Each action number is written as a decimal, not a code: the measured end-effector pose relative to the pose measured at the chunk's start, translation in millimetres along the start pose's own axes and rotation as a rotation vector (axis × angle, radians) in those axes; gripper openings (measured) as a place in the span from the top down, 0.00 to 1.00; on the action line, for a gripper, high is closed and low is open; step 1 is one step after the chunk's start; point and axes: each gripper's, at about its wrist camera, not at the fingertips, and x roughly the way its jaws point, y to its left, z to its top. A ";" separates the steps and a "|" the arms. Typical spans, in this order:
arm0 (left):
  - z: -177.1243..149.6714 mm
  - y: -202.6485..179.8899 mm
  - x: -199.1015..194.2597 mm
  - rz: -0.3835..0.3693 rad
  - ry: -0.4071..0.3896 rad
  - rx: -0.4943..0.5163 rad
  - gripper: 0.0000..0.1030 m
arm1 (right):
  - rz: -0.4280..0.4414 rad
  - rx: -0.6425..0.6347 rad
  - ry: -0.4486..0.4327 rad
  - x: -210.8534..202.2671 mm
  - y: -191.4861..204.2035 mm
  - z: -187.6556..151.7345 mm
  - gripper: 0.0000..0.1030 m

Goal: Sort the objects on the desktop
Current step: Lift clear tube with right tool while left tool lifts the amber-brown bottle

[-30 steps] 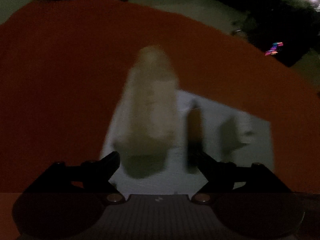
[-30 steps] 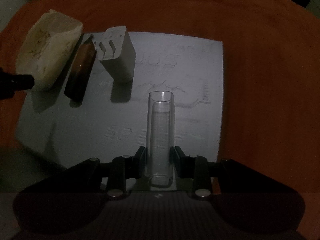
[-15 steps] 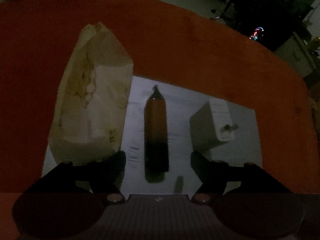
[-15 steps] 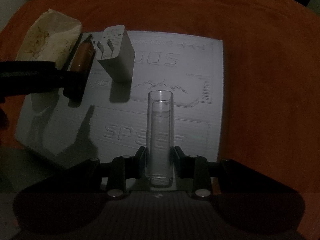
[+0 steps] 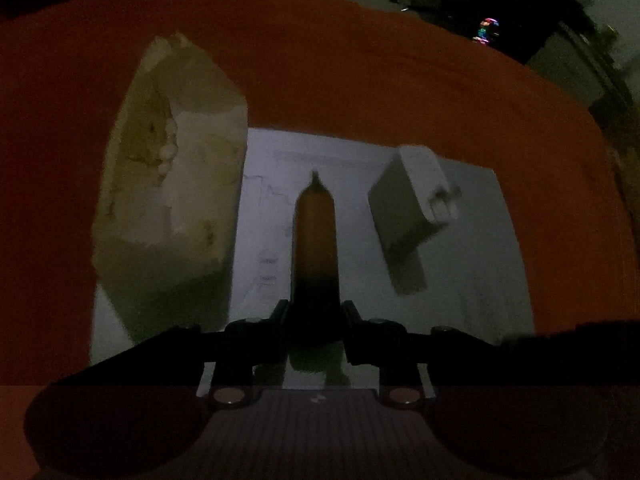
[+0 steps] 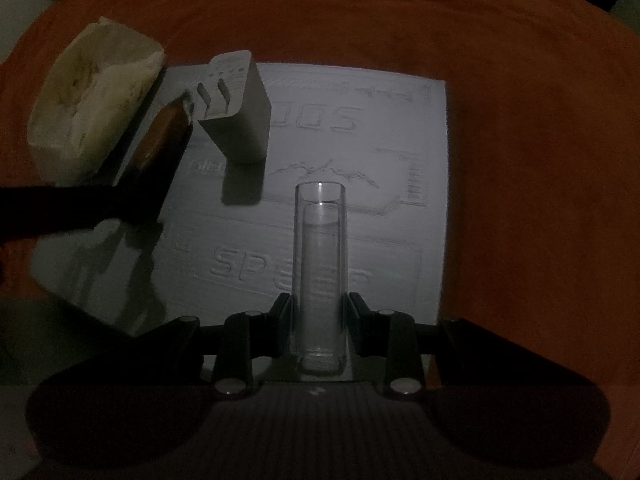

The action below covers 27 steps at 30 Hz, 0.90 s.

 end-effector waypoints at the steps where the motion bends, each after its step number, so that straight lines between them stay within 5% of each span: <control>1: -5.2 1.9 -2.8 -0.002 0.003 0.008 0.79 | -0.003 -0.001 -0.001 -0.4 -0.1 -0.7 0.68; 20: -26.8 -9.4 -8.0 0.053 0.080 0.073 0.75 | -0.039 -0.047 0.021 -0.7 5.7 -8.6 0.67; 22: -23.4 -9.7 -5.6 0.061 0.078 0.067 0.66 | -0.051 -0.040 0.019 0.8 5.5 -6.5 0.63; 24: -19.3 -10.2 -4.2 0.072 0.070 0.059 0.53 | -0.056 -0.032 0.017 2.1 5.0 -4.8 0.41; 27: -14.0 -14.0 -2.8 0.092 0.060 0.076 0.48 | -0.051 -0.002 0.025 5.4 2.8 -2.9 0.29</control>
